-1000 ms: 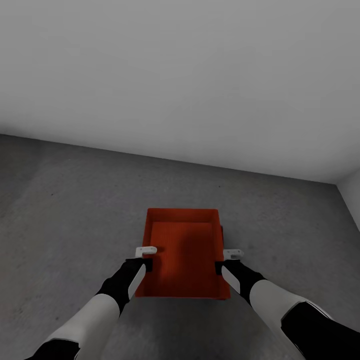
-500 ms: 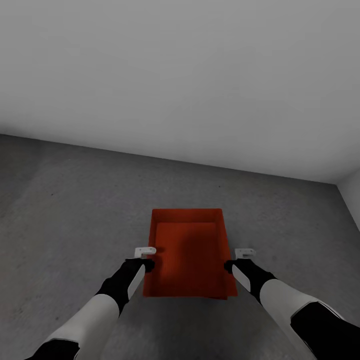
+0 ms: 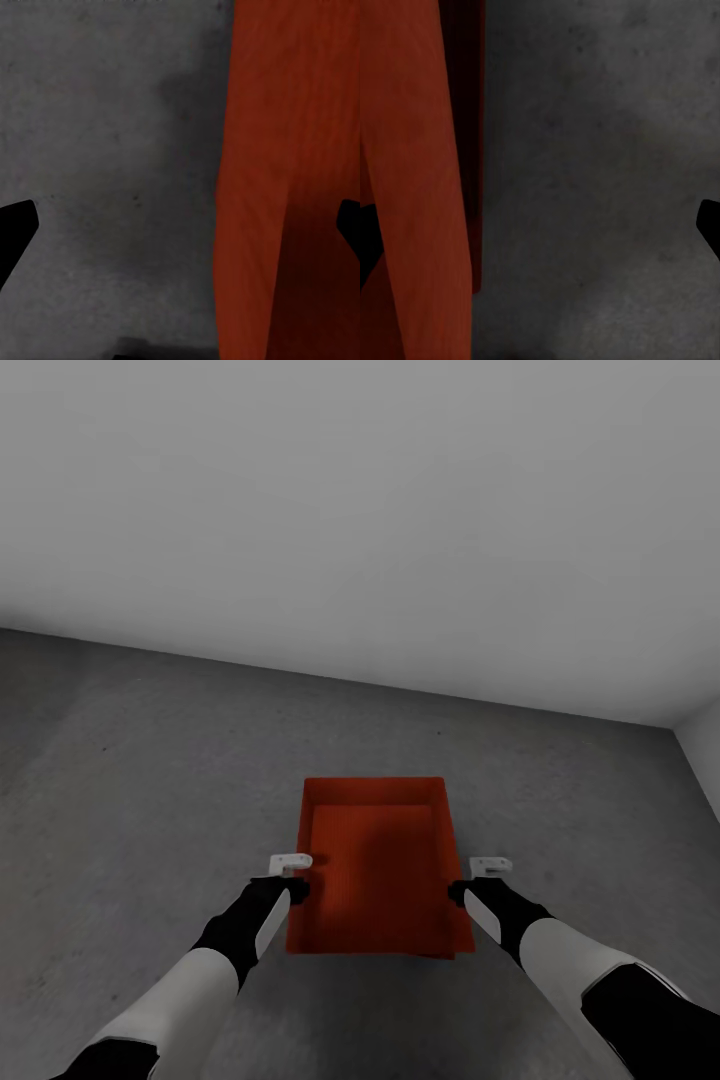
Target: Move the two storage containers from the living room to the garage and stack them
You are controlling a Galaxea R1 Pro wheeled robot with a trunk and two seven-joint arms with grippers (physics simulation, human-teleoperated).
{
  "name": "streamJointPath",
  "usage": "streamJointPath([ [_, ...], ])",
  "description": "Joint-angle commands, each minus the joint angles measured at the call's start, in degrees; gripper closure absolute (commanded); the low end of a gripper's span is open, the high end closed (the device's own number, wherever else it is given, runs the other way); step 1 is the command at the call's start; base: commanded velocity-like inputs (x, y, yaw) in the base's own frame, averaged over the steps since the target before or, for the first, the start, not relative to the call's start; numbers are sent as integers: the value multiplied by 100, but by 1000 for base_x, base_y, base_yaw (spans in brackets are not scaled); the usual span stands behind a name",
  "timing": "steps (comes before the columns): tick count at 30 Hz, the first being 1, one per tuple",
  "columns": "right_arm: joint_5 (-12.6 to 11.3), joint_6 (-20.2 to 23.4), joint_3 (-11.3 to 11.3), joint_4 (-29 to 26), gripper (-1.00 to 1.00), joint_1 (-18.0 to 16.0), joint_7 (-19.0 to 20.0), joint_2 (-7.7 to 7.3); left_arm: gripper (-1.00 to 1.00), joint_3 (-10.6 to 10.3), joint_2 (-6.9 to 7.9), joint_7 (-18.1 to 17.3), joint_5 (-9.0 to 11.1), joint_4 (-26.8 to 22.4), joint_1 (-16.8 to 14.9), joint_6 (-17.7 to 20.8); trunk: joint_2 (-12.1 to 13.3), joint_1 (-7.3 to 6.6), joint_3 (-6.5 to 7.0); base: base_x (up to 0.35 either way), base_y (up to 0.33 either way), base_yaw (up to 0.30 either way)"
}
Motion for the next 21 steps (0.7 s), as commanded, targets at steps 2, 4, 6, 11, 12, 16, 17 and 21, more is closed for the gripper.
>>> streamJointPath([
  [2,-41,40,48,-18,-100,-1,-34,-5,-100,-20,1,41,49,-9,1,30,-2,0,-3,0,0,0],
  [4,-41,40,48,-18,-100,-1,-37,-5,-100,-20,1,41,52,-9,0,33,-2,0,-3,0,0,0],
  [6,-39,40,48,-18,-100,-1,-41,-10,-100,-20,1,41,54,-9,0,34,-2,0,-3,0,0,0],
  [11,-38,40,48,-18,-100,-1,-43,-9,-100,-20,1,41,49,-12,-1,35,-2,0,-3,0,0,0],
  [12,-38,40,48,-18,-100,-1,-45,-8,-100,-20,1,41,52,-11,-1,35,-2,0,-3,0,0,0],
  [16,-34,40,55,-18,-100,-1,-51,-6,-100,-20,1,41,60,-4,-1,35,78,-44,33,0,0,0],
  [17,-34,40,54,-18,-100,-1,-51,-6,-100,-20,1,41,61,-3,-1,35,119,-66,50,0,0,0],
  [21,-37,40,55,-18,-100,-1,-46,-5,-100,-20,1,41,63,4,-1,35,279,-154,122,0,0,0],
])
